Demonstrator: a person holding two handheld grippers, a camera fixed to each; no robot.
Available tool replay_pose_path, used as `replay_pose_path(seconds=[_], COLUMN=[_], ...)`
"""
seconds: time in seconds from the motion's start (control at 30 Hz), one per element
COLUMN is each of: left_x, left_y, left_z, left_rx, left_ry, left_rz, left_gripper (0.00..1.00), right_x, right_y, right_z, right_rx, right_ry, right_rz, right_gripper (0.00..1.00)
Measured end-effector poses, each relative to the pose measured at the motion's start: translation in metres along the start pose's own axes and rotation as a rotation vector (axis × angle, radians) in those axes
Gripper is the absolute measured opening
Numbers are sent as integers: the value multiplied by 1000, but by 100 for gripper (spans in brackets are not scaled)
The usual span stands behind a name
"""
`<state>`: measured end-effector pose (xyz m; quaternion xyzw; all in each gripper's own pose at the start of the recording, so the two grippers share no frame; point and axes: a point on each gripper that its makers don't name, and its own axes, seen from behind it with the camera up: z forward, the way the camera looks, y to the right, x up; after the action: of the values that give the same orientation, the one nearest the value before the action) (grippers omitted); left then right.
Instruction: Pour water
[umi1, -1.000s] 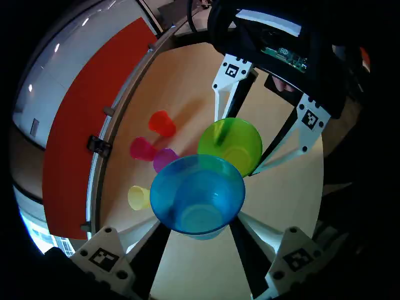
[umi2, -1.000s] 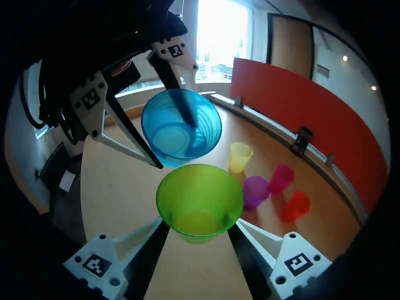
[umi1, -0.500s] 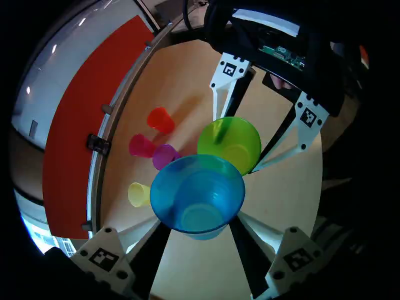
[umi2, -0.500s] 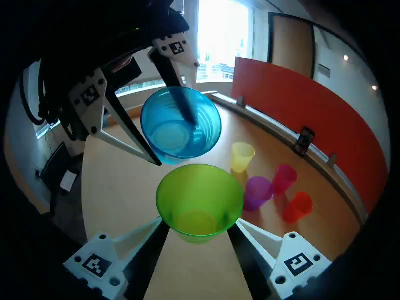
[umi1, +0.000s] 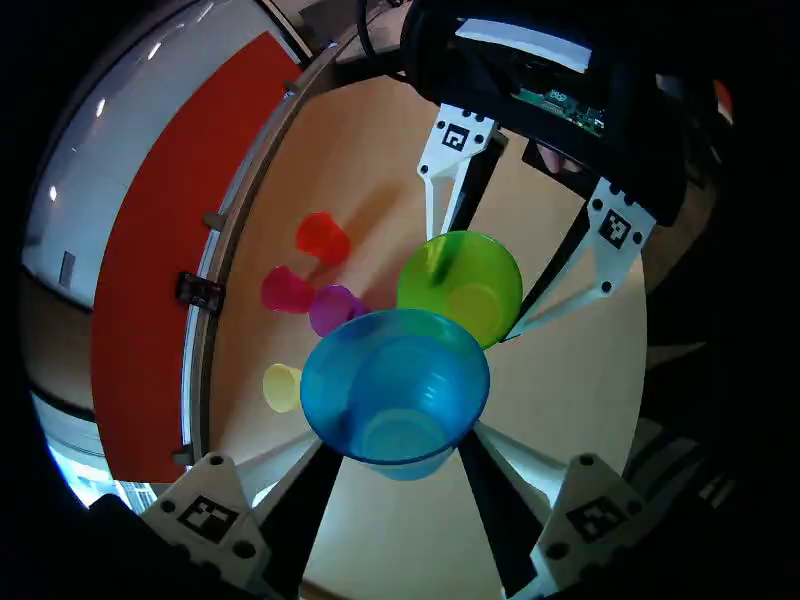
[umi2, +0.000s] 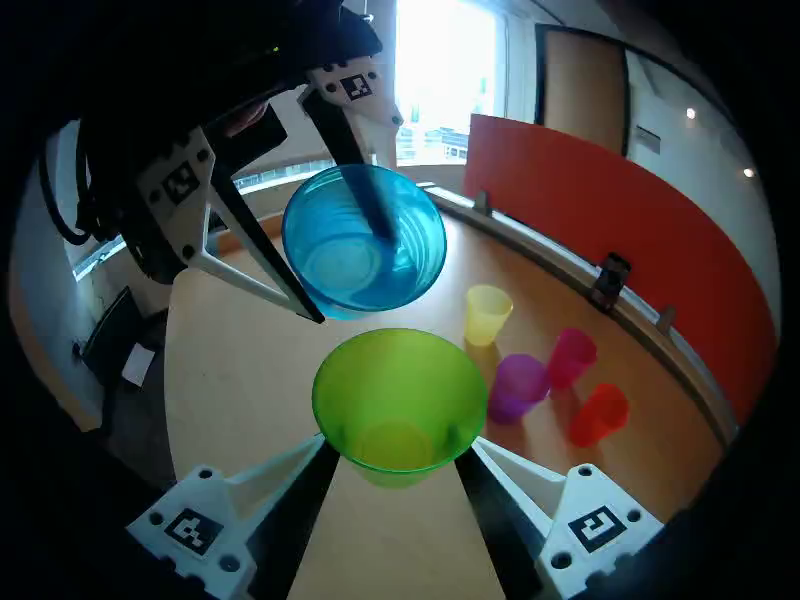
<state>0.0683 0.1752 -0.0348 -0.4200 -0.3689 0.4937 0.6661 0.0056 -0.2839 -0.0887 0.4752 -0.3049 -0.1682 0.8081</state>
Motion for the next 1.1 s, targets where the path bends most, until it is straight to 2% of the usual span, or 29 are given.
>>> replay_pose_path(seconds=[0.4, 0.6, 1.1], left_x=[3, 8, 13], left_y=[-2, -3, -7], left_z=[-7, -10, -12], left_rx=[15, 27, 78], left_ry=[-6, 10, 64], left_rz=[45, 69, 97], left_gripper=[75, 75, 75], right_x=[8, 13, 19], right_y=[-2, 0, -1], right_z=[-2, -3, -6], right_rx=[2, 2, 14], right_ry=[15, 28, 32], right_rz=[0, 13, 1], right_gripper=[82, 82, 82])
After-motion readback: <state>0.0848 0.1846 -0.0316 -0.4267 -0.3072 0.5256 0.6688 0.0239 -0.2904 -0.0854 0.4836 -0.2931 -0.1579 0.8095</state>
